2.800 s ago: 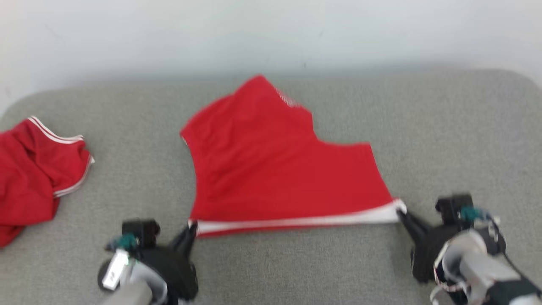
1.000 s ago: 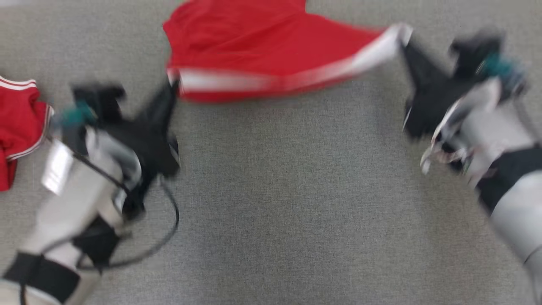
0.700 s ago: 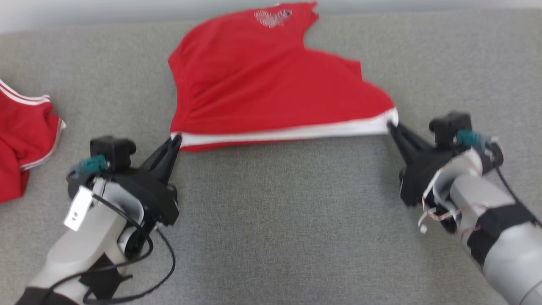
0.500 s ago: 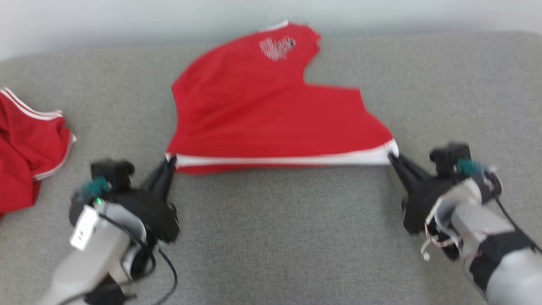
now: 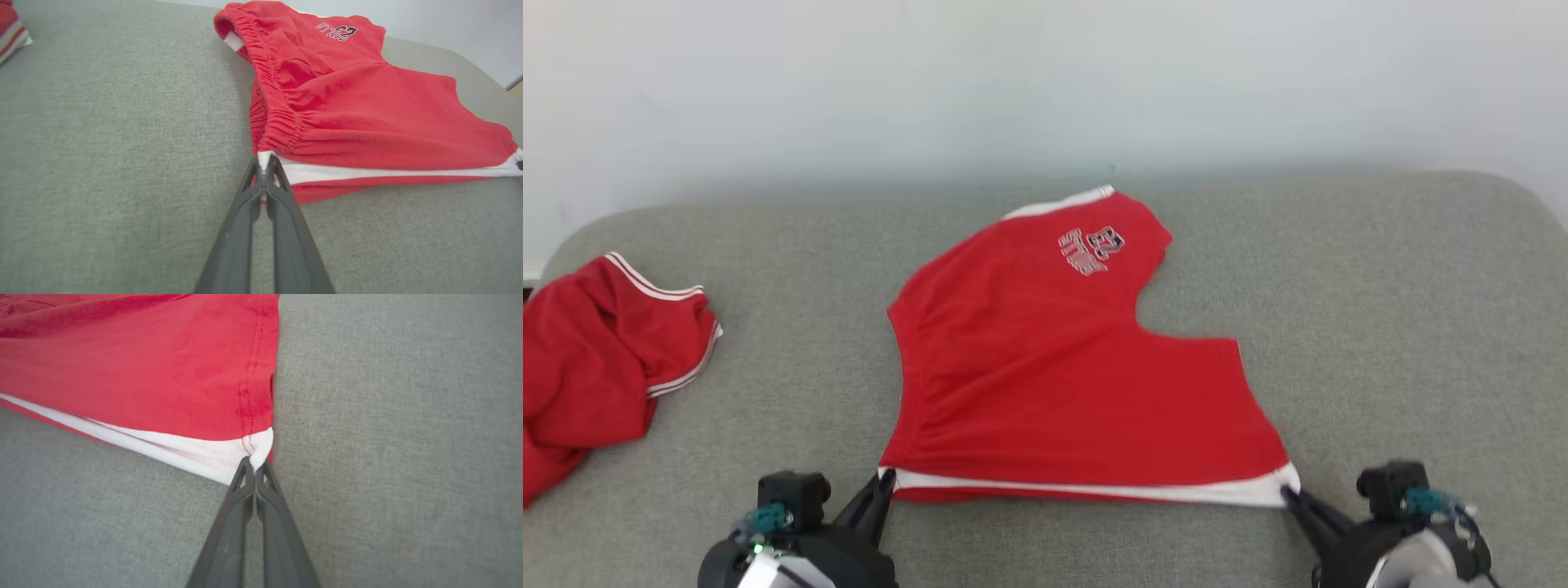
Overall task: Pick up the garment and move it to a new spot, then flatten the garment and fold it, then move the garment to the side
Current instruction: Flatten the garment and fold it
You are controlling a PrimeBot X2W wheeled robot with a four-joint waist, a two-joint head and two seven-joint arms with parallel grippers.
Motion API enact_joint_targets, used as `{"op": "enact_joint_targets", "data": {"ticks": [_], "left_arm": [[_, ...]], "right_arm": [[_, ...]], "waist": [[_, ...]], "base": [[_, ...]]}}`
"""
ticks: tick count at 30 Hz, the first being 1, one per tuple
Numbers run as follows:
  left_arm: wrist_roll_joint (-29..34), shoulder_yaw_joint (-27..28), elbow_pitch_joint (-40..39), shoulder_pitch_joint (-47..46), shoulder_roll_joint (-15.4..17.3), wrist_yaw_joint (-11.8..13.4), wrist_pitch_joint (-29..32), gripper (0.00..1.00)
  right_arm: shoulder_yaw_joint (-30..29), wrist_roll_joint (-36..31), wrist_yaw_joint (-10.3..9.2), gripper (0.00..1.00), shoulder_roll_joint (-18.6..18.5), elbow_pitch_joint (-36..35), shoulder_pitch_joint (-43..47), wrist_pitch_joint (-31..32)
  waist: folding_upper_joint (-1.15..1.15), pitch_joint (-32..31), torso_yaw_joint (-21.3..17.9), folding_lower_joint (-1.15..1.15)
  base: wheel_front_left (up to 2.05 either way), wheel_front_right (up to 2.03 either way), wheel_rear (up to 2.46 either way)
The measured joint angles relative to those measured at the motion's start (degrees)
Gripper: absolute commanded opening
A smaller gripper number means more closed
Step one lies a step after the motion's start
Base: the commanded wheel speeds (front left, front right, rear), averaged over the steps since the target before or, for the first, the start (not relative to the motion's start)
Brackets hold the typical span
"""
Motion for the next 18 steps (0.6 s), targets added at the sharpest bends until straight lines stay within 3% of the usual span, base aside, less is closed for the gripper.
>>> {"op": "enact_joint_targets", "data": {"ticks": [18], "left_arm": [[0.4,-0.6,-5.5,8.0,1.7,2.0,0.0,0.0]], "right_arm": [[1.4,1.1,-4.23,0.0,-2.8,-8.1,7.8,5.6]], "waist": [[0.0,-3.7,1.3,0.02]], "base": [[0.0,0.0,0.0]]}}
